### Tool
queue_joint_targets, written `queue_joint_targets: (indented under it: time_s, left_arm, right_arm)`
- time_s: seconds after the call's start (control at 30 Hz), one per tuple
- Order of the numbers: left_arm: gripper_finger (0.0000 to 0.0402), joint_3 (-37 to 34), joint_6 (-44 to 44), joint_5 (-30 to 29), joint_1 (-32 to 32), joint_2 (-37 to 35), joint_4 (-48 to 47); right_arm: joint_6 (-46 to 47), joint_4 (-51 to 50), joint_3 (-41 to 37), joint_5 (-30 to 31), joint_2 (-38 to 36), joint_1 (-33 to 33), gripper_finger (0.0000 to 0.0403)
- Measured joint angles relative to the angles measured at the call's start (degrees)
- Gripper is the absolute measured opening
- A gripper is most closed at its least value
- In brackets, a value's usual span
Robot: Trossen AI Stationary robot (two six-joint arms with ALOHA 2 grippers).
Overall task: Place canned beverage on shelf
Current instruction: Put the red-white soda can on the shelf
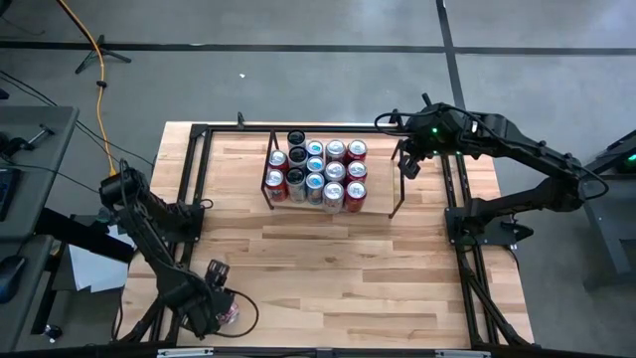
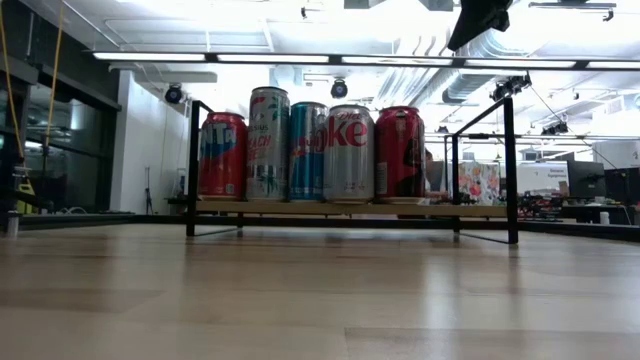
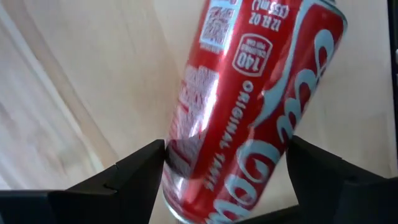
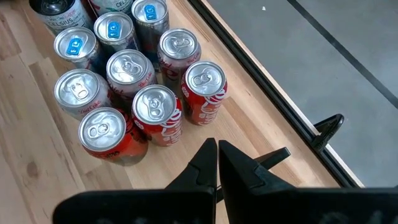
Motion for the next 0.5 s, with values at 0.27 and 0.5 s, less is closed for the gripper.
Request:
queue_joint_targets:
  time_s: [0.27,0.5]
  left_arm:
    - [0.0276,-4.39,2.47,-0.63,1.73,-0.24,4.12]
    - [0.0269,-5.43,1.73,-0.72,3.82,-0.08,4.8]
  right_arm:
    - [-0.01,0.0,0.0,0.02,0.71,-0.02,0.0]
    - [1.92,0.09,0.0,-0.89,1.16,-0.02,0.0]
